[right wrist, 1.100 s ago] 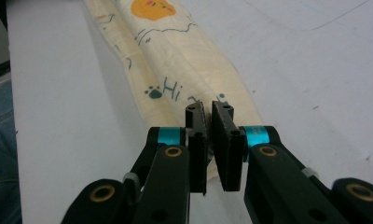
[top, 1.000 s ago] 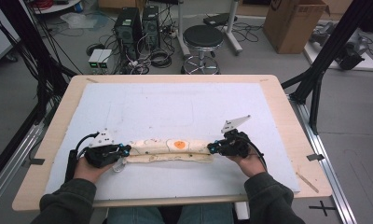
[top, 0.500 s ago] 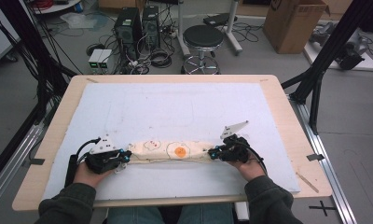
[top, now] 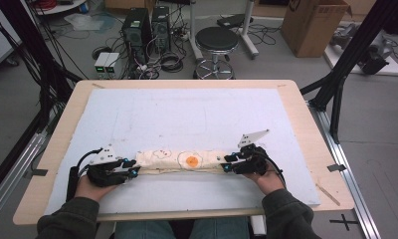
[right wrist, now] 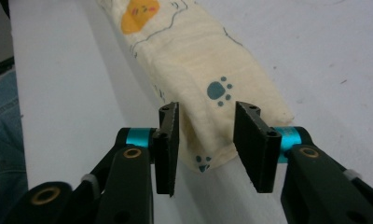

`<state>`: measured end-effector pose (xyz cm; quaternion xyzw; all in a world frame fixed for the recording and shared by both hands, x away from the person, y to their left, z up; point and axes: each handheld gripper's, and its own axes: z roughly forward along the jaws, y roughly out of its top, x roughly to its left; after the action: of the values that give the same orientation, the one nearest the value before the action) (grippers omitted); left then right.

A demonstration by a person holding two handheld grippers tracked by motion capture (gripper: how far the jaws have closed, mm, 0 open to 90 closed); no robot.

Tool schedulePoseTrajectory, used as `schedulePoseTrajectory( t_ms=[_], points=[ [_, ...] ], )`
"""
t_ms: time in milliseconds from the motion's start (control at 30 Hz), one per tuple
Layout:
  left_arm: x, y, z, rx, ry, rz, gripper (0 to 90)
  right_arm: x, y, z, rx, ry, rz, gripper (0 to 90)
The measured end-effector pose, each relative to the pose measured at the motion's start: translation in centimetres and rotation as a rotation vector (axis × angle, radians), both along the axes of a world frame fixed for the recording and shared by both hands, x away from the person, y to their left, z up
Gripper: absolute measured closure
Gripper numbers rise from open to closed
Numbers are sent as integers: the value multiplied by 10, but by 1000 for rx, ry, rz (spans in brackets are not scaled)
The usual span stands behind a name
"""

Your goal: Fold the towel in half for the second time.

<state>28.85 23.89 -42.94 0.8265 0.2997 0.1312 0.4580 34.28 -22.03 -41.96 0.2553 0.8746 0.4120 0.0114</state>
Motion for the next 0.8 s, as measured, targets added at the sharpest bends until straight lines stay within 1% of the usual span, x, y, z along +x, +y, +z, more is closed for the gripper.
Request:
schedulePoseTrajectory(
  t_ms=[67,133,200,333,367,433,467,500,567,600,667,700,767,800],
  points=[
    [-1,3,3,-20,-10,6,635,-1,-1,4,13,-16,-2,570],
    [-1,5,8,-49,-19,11,627,-1,-1,9,35,-23,-3,559],
    [0,6,13,-65,-30,14,625,0,0,15,51,-37,-3,555],
    [6,-1,24,-70,-52,5,626,4,11,27,79,-56,6,574],
    [8,-4,25,-67,-57,11,627,7,15,28,80,-61,14,576],
    [14,-11,25,-70,-57,13,630,12,24,27,68,-52,9,593],
    [18,-15,26,-57,-52,12,637,15,29,25,62,-42,10,600],
    [22,-20,25,-52,-47,17,644,18,35,23,48,-44,8,608],
    [29,-29,24,-30,-53,11,661,22,47,20,29,-25,10,621],
    [31,-32,24,-21,-55,15,671,25,52,18,23,-30,18,624],
    [38,-38,18,-13,-33,13,682,28,59,14,10,-17,25,627],
    [40,-39,14,-2,-13,9,685,29,61,12,2,-8,29,627],
    [41,-41,8,11,16,-6,685,29,64,9,-6,-5,38,627],
    [40,-41,7,22,19,-9,686,29,65,8,-4,-1,42,626]
  ],
)
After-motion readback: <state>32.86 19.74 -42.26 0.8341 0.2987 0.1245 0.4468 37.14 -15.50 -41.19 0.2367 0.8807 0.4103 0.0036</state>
